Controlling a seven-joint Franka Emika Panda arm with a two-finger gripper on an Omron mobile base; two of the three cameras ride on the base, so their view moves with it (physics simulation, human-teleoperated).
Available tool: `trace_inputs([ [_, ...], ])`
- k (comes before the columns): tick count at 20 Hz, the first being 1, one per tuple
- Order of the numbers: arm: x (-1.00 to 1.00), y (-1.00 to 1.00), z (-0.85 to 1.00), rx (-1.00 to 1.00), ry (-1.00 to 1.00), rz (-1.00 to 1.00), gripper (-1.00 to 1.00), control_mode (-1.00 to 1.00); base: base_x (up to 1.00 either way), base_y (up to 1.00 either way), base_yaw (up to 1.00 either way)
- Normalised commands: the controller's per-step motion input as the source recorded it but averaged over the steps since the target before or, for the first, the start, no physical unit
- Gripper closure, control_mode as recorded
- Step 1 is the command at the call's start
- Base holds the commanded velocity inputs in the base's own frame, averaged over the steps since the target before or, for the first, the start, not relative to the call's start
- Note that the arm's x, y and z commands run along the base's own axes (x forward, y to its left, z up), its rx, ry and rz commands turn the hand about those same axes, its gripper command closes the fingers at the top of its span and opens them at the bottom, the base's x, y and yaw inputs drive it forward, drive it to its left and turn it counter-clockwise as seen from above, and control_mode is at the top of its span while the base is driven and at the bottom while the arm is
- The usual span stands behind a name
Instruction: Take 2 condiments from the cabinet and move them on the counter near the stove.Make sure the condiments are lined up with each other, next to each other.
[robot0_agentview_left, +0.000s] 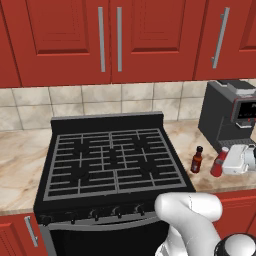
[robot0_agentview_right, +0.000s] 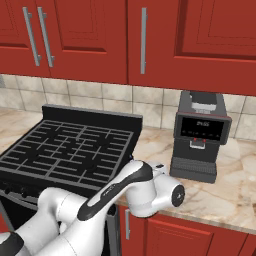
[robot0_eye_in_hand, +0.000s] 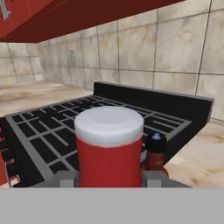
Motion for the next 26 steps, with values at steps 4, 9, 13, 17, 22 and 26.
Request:
trace_inputs([
  [4,0.21,0.0,-0.19,0.0,0.0,0.0,1.0,-1.0,0.0,0.0,0.0],
  [9,0.2,0.0,-0.15,0.0,0.0,0.0,1.0,-1.0,0.0,0.0,0.0],
  [13,0.2,0.0,-0.12,0.0,0.01,0.0,1.0,-1.0,0.0,0.0,0.0],
  [17,0.17,0.0,-0.12,0.0,0.01,0.0,1.0,-1.0,0.0,0.0,0.0],
  [22,0.14,-0.03,-0.22,-0.02,0.0,0.0,1.0,-1.0,0.0,0.0,0.0],
  [26,0.07,-0.08,-0.19,-0.03,0.0,0.0,1.0,-1.0,0.0,0.0,0.0],
])
